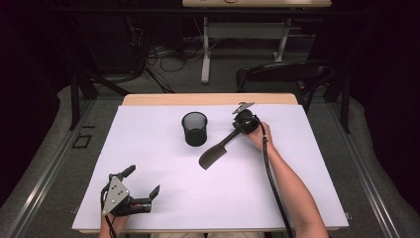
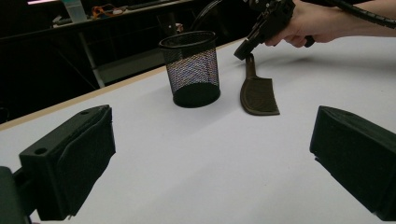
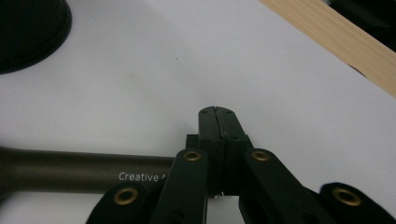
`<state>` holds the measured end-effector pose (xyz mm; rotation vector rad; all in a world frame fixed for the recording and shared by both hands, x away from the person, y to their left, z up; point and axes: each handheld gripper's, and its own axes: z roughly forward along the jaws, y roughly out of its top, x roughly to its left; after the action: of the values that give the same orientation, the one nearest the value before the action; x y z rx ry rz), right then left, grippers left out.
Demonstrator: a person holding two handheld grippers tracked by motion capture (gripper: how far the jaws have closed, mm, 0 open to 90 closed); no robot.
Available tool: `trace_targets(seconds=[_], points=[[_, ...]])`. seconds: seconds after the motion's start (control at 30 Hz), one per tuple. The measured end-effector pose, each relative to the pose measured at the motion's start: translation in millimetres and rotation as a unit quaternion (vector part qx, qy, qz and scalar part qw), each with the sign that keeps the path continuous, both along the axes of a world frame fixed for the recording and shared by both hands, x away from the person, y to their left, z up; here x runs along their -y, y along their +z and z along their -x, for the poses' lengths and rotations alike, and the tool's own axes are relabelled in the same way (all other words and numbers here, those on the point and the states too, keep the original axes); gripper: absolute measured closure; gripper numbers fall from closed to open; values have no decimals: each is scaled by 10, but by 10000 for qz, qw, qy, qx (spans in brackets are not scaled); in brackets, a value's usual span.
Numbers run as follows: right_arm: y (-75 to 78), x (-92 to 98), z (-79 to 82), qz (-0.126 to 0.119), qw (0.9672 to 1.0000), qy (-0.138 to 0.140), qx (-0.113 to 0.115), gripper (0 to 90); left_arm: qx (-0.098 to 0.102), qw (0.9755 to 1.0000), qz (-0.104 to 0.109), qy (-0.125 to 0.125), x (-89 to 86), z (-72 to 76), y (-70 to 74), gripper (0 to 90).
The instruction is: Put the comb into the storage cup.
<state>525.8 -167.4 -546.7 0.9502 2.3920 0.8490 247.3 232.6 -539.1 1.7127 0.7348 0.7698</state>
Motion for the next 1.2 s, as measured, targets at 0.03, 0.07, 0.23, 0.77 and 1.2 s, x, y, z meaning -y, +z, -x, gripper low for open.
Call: trace_targets(seconds=[0.03, 0.07, 0.23, 0.77, 1.2], points=[[0, 2, 5, 1, 10000, 8, -13, 900, -1, 10000, 6, 3, 0, 0, 0, 1], [2, 3, 10, 37, 10000, 16, -39, 900, 0, 10000, 6, 4, -1, -1, 0, 1], [-2, 9, 35, 95, 9999, 56, -96, 900, 0, 10000, -1, -2, 3, -1, 0, 1], [-2, 44, 114, 180, 9995, 117, -215, 900, 7, 10000, -4, 6, 6, 0, 1, 1], [18, 85, 154, 323, 9989, 260, -222, 900, 6, 10000, -12, 0, 14, -2, 0, 1]])
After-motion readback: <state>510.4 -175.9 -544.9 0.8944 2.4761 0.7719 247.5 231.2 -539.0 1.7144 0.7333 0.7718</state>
